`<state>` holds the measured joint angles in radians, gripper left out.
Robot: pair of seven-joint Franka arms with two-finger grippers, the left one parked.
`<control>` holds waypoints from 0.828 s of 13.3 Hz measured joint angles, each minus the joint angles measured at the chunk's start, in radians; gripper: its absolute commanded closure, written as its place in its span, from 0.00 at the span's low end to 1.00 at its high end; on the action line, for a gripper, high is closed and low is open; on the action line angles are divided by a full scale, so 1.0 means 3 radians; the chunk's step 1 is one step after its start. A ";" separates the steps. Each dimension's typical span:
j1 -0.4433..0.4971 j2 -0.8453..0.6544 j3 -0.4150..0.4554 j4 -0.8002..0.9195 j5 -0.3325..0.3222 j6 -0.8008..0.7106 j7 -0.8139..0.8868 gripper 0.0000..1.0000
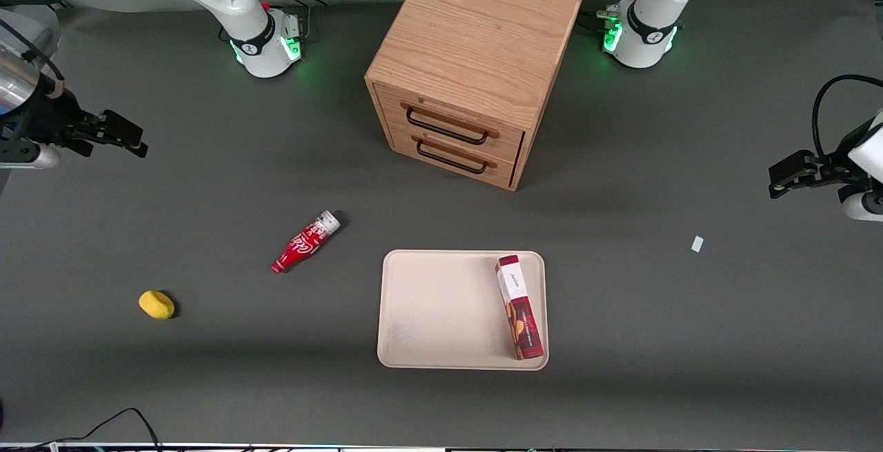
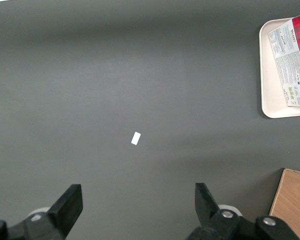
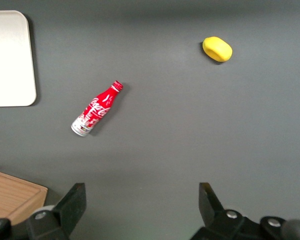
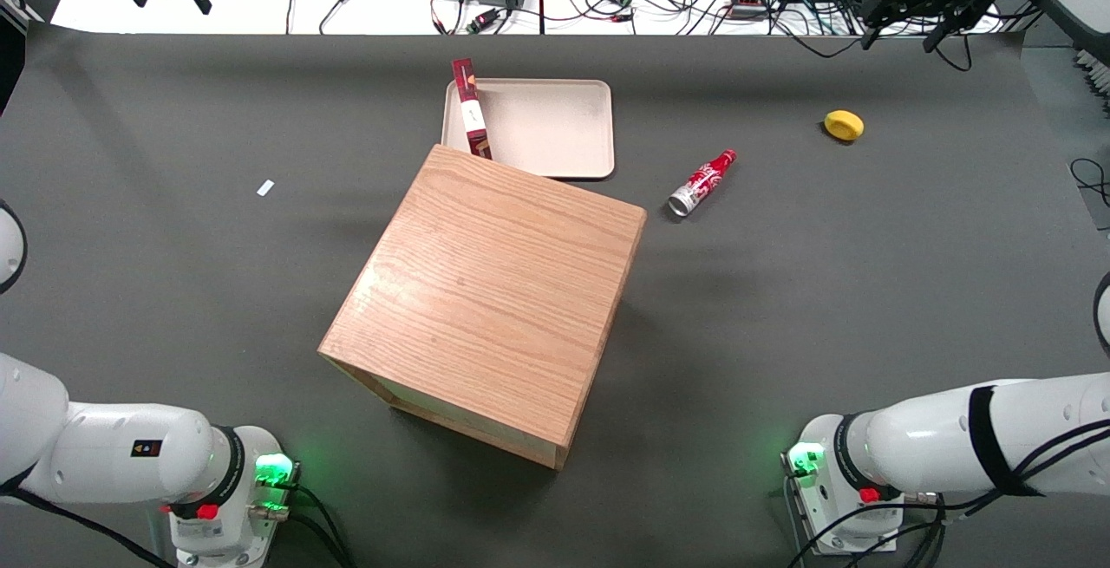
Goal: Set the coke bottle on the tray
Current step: 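Move the open right gripper down toward the red Coca-Cola bottle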
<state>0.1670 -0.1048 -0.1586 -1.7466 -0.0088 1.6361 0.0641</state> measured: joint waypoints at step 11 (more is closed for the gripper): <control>0.0036 0.0345 0.0353 -0.0071 0.0008 0.0360 0.0928 0.00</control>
<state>0.1779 -0.0013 -0.0527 -1.7678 -0.0063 1.7442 0.3426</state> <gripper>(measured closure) 0.000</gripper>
